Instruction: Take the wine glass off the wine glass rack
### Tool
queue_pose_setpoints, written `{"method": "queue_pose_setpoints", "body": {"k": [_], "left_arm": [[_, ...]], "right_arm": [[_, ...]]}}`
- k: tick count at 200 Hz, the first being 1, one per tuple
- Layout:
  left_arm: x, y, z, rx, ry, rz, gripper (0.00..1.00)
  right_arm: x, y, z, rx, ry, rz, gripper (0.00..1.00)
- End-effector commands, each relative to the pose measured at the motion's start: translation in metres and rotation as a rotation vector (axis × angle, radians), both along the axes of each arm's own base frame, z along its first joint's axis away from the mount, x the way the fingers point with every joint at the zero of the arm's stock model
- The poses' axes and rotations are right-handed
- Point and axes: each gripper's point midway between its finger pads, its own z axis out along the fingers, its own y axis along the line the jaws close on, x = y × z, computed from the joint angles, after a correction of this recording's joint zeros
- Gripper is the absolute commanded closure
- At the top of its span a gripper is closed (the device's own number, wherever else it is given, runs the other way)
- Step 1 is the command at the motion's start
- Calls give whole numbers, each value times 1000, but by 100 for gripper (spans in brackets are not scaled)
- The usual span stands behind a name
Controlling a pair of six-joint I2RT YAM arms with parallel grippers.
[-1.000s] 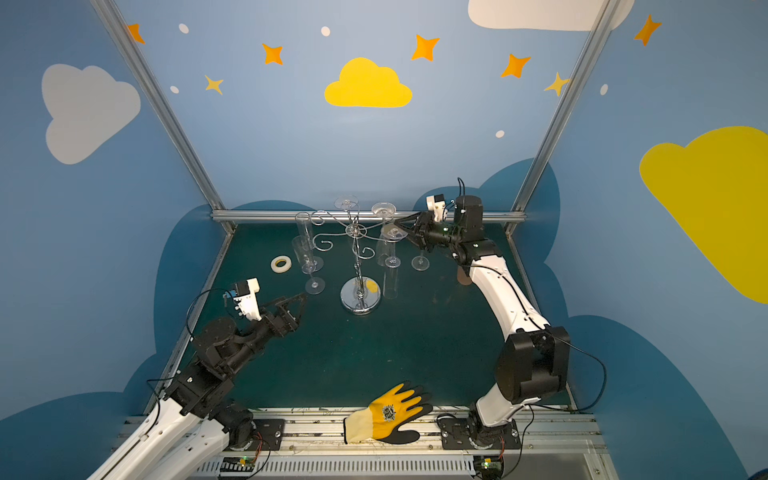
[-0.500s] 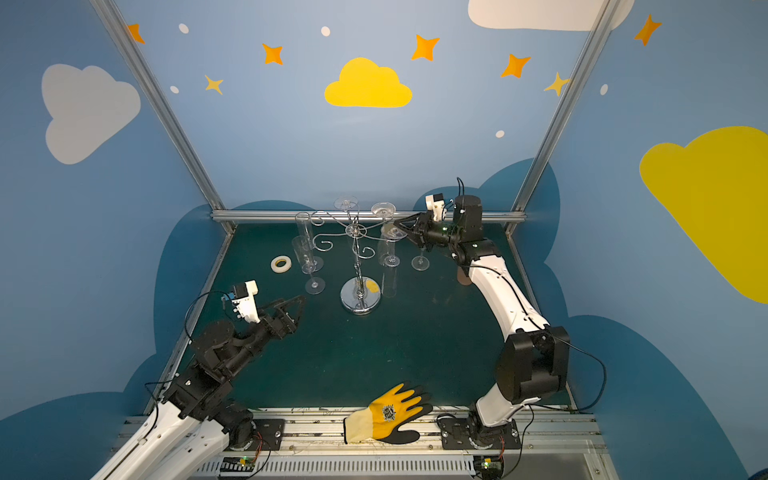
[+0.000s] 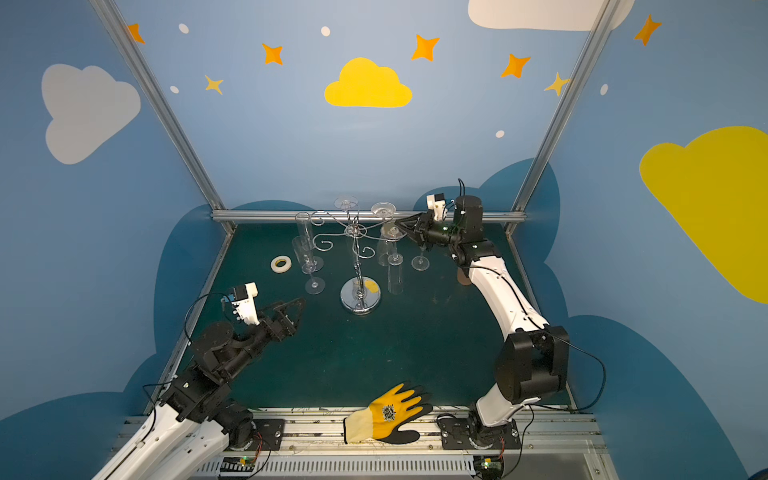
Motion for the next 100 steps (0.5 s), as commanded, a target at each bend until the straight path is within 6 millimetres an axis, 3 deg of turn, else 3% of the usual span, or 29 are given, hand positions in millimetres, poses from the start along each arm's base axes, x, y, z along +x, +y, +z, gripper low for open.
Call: {"method": "queue_pose_setpoints", "body": {"k": [1, 100], "left_arm": [[-1, 2, -1, 14, -6, 9, 1], [-5, 5, 2, 8, -7, 13, 1]], "right_arm": [[-1, 2, 1, 9, -15, 6, 81], [-3, 2, 2, 36, -5, 7, 87]]}}
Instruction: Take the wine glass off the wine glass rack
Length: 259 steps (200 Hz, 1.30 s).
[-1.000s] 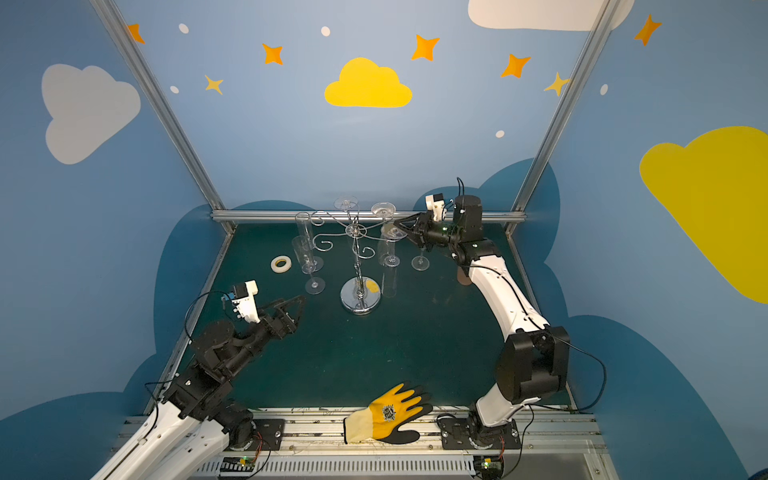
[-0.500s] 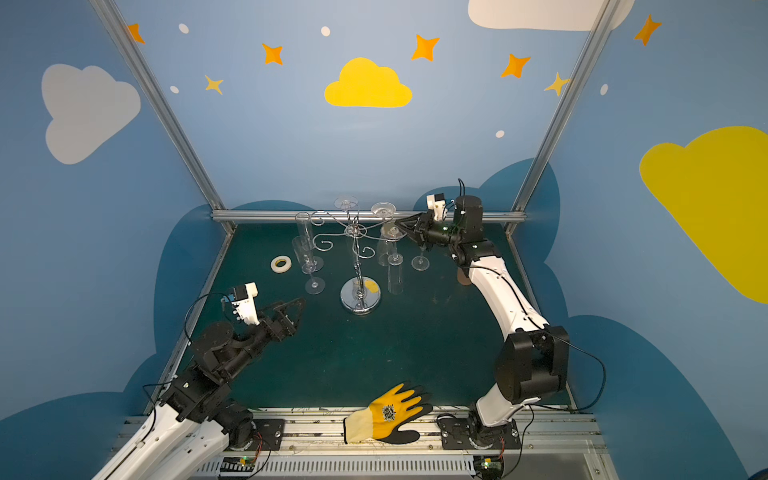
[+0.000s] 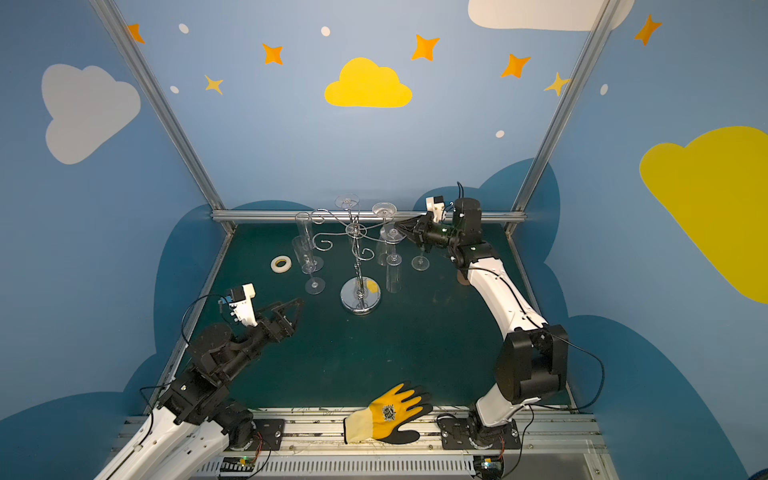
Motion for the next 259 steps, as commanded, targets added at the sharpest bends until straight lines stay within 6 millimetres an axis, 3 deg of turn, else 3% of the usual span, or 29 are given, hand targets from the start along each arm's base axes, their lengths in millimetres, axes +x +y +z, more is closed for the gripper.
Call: {"method": "queue_pose_setpoints", "body": {"k": [1, 37, 63, 116, 161, 259], "left_arm": [[-2, 1, 0, 9, -2, 0, 1], [-4, 2, 1, 16, -1, -1, 1], [-4, 2, 2, 21, -2, 1, 1], [-4, 2, 0, 22, 2, 1, 1], [-5, 4, -2, 27, 4, 8, 1], [-8, 7, -4, 26, 5, 16, 1]], "right_arm": [[-4, 1, 6, 14, -25, 10, 87], [-4, 0, 5, 25, -19, 4, 89], [-3, 0, 4, 42, -4, 5, 100], [-1, 2, 9, 76, 11, 9, 100], [-4, 2, 26, 145, 20, 11, 100], [-9, -17, 55, 228, 36, -67, 100]]}}
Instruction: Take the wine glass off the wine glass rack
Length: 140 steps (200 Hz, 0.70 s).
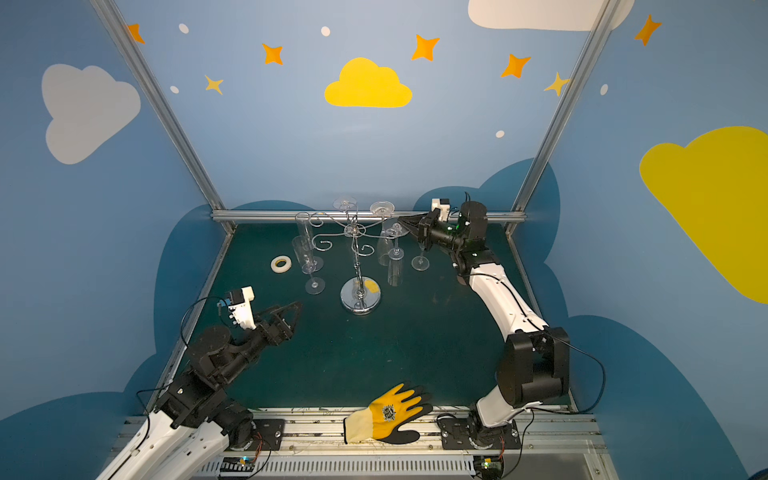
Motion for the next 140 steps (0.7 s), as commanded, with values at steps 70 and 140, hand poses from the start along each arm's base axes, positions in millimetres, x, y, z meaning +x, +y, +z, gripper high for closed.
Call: {"method": "queue_pose_setpoints", "body": {"k": [70, 140], "left_arm": [[-3, 4, -5, 9, -6, 13, 1], [-6, 7, -9, 6, -7, 18, 1]], "right_arm": [[-25, -4, 39, 51, -51, -10, 100], [-40, 15, 41, 49, -33, 26, 100]]}}
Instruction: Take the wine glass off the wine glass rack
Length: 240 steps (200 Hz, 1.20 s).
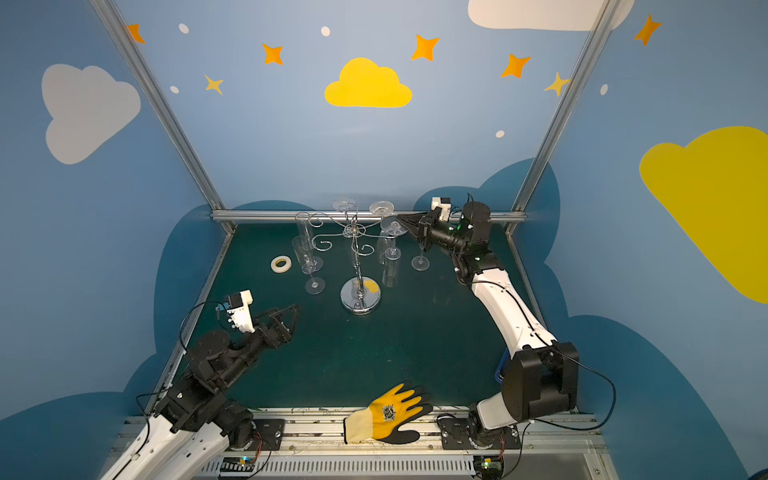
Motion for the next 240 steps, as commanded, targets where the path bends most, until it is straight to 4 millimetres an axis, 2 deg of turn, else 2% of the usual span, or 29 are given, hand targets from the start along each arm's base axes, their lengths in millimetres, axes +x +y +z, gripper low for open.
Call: {"method": "queue_pose_setpoints", "body": {"k": [1, 35, 94, 140, 189, 240], "left_arm": [[-2, 3, -1, 6, -6, 7, 1], [-4, 5, -1, 7, -12, 12, 1], [-7, 12, 2, 23, -30, 34, 1], [-12, 18, 3, 36, -43, 51, 1], [-16, 23, 3, 38, -50, 65, 1], [-19, 28, 2, 41, -52, 79, 1]], "right_arm": [[-15, 4, 19, 14, -44, 9, 100], [-14, 12, 22, 7, -44, 17, 100], [2, 35, 22, 11, -30, 53, 100], [17, 41, 20, 4, -23, 41, 100], [36, 37, 17, -5, -18, 13, 100], [52, 13, 11, -47, -25, -58, 100]]}}
